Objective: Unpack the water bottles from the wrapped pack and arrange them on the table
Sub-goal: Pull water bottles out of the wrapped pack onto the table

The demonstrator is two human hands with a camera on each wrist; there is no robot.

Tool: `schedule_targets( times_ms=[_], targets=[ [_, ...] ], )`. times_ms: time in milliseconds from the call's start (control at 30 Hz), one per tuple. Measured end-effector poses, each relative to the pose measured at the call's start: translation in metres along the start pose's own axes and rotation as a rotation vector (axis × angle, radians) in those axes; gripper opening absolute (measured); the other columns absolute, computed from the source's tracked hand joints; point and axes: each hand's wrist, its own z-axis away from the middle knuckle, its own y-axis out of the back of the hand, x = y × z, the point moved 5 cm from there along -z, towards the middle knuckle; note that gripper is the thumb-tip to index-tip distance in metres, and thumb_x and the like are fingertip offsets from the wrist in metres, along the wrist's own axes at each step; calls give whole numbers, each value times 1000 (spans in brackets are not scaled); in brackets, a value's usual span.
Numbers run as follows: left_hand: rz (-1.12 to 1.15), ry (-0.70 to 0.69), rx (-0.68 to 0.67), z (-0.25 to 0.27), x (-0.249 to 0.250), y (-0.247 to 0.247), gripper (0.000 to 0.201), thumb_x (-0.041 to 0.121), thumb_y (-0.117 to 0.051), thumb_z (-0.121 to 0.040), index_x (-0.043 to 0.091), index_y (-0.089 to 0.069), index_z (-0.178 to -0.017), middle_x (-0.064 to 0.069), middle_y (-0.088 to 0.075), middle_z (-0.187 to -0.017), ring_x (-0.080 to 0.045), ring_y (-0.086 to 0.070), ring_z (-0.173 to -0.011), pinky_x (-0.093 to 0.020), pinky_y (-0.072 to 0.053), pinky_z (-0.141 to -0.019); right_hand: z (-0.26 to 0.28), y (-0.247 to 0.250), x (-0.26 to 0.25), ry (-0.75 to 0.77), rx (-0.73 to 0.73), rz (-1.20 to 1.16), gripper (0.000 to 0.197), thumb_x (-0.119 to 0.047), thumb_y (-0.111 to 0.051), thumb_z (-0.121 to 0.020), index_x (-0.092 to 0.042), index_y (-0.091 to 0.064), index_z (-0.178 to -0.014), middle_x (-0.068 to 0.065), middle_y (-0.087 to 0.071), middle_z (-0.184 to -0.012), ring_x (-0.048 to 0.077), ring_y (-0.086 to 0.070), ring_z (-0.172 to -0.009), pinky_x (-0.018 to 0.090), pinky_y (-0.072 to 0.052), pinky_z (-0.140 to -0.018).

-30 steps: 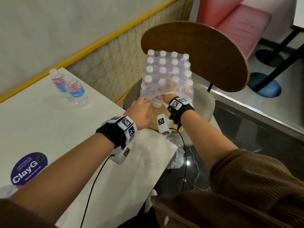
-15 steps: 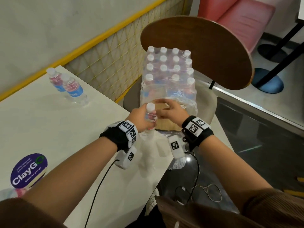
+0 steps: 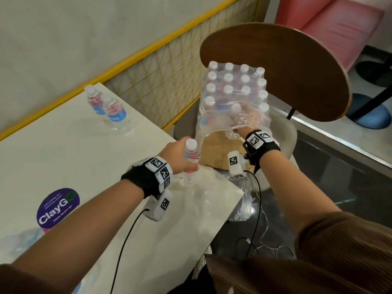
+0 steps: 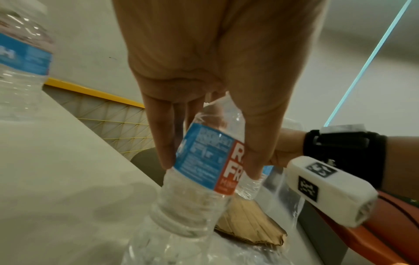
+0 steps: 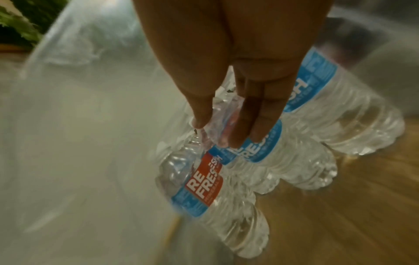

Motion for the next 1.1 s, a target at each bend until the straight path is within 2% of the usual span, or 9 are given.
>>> schedule_targets(
  times_ms=[100, 200, 333, 433, 567, 633, 833, 967, 1100],
  targets=[
    [-30, 38, 1, 7, -10, 9, 47, 27, -83, -65, 24, -49, -97, 2, -61, -95, -18, -57, -88, -26, -42, -74, 14, -4, 5, 31, 17, 36, 59, -40, -62, -85, -25, -44, -139, 1, -59, -127, 24, -60, -92, 25, -38, -48],
    [-72, 74, 2, 15, -21, 19, 48, 29, -83, -65, 25, -48, -97, 2, -59, -97, -18, -56, -90, -25, -39, -74, 45, -7, -2, 161, -53, -272, 42, -23, -59, -91, -17, -52, -131, 7, -67, -113, 10, -66, -73, 22, -53, -53],
    [-160, 110, -17, 29, -34, 36, 48, 31, -81, -68, 19, -53, -106, -1, -59, -103, -22, -56, -98, -28, -43, -81, 115, -21, -13, 356, -349, -364, 33, -6, -61, -89, -26, -54, -114, 9, -61, -115, 14, -71, -59, 28, -59, -64],
    [-229, 138, -50, 47, -48, 48, 50, 26, -79, -71, 12, -54, -112, -8, -61, -111, -29, -58, -105, -32, -45, -87, 166, -59, -15, 403, -578, -180, 35, 0, -61, -87, -30, -56, -105, 1, -63, -106, 18, -71, -60, 28, -59, -62],
    [-345, 154, -175, 74, -68, 54, 31, 26, -74, -80, 14, -57, -102, -8, -60, -106, -23, -58, -96, -21, -42, -63, 230, -128, -7, 431, -904, 89, 35, 1, -63, -87, -26, -56, -109, -6, -65, -101, 24, -72, -69, 31, -59, -67],
    [-414, 178, -219, 86, -77, 58, 36, 26, -69, -85, 10, -59, -116, -9, -59, -118, -23, -58, -107, -18, -43, -60, 261, -160, -2, 454, -1026, 198, 35, 0, -61, -87, -25, -55, -111, -7, -64, -105, 21, -71, -68, 28, -58, -66],
    [-552, 235, -275, 123, -103, 81, 52, 11, -68, -85, 13, -53, -134, -7, -52, -137, -27, -57, -109, -22, -41, -72, 333, -233, 2, 522, -1164, 336, 39, 1, -61, -87, -24, -58, -115, -18, -61, -104, 28, -67, -75, 32, -55, -72],
    [-614, 235, -317, 140, -123, 87, 56, 3, -70, -82, 8, -52, -134, -9, -53, -138, -21, -57, -113, -5, -43, -49, 368, -272, -2, 575, -1199, 415, 40, 1, -60, -87, -24, -59, -119, -23, -61, -93, 27, -66, -76, 31, -56, -73],
    [-682, 239, -260, 156, -137, 93, 52, 10, -79, -73, 13, -63, -122, -9, -62, -125, -24, -60, -114, -28, -50, -86, 391, -293, -5, 578, -1212, 439, 42, 0, -61, -87, -22, -58, -122, -28, -61, -75, 27, -65, -75, 33, -56, -77]
  ],
)
